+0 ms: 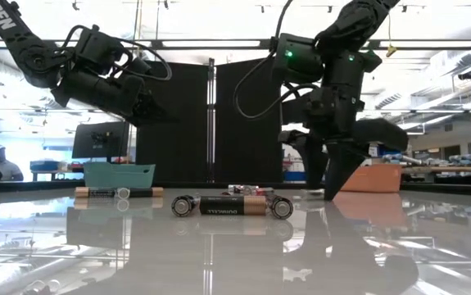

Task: Sort batteries
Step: Put the silver battery into the yellow bin

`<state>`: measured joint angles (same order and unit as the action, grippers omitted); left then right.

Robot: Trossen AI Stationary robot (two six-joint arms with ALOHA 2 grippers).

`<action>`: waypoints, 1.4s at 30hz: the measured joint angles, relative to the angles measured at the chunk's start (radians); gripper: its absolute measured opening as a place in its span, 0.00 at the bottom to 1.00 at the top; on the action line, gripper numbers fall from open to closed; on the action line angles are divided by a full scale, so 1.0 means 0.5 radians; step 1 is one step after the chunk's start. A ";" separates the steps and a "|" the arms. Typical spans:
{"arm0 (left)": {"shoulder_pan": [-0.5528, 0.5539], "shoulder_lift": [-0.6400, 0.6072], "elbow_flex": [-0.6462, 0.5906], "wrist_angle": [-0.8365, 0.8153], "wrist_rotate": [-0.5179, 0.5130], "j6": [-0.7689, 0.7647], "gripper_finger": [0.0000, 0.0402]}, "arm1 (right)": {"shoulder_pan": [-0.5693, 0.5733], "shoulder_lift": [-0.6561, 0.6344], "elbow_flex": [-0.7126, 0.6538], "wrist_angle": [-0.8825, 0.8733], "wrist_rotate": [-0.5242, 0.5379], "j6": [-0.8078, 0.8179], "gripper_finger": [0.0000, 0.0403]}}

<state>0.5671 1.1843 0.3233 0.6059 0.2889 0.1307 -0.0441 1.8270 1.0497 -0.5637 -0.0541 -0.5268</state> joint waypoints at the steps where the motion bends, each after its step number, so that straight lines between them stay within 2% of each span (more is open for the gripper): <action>1: 0.000 0.000 0.000 0.000 -0.001 0.000 0.01 | 0.000 0.000 0.001 -0.008 -0.010 0.025 0.35; 9: 0.000 0.000 0.000 -0.012 -0.001 0.000 0.02 | 0.001 -0.005 0.002 -0.062 -0.050 0.375 0.15; 15: 0.000 0.000 0.000 -0.011 -0.007 -0.006 0.02 | 0.041 -0.188 0.035 -0.205 -0.045 0.634 0.15; 18: -0.015 0.000 0.000 -0.011 -0.014 -0.014 0.02 | 0.098 -0.280 0.117 -0.403 -0.012 0.843 0.15; 26: -0.088 0.000 0.000 -0.011 -0.014 -0.002 0.02 | 0.478 -0.469 0.319 -0.897 0.002 1.598 0.15; 31: -0.110 0.000 0.000 -0.011 -0.027 -0.002 0.02 | 0.781 -0.567 0.336 -1.092 -0.099 2.085 0.15; 35: -0.144 0.000 0.000 -0.012 -0.086 -0.001 0.02 | 0.970 -0.592 0.301 -1.243 -0.159 2.267 0.15; 42: -0.194 0.000 0.000 -0.013 -0.164 0.000 0.02 | 1.202 -0.582 0.039 -1.155 -0.253 2.365 0.15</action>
<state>0.4699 1.1843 0.3233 0.5995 0.2071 0.1307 0.5567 1.5360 1.0694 -1.1414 -0.1807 0.6556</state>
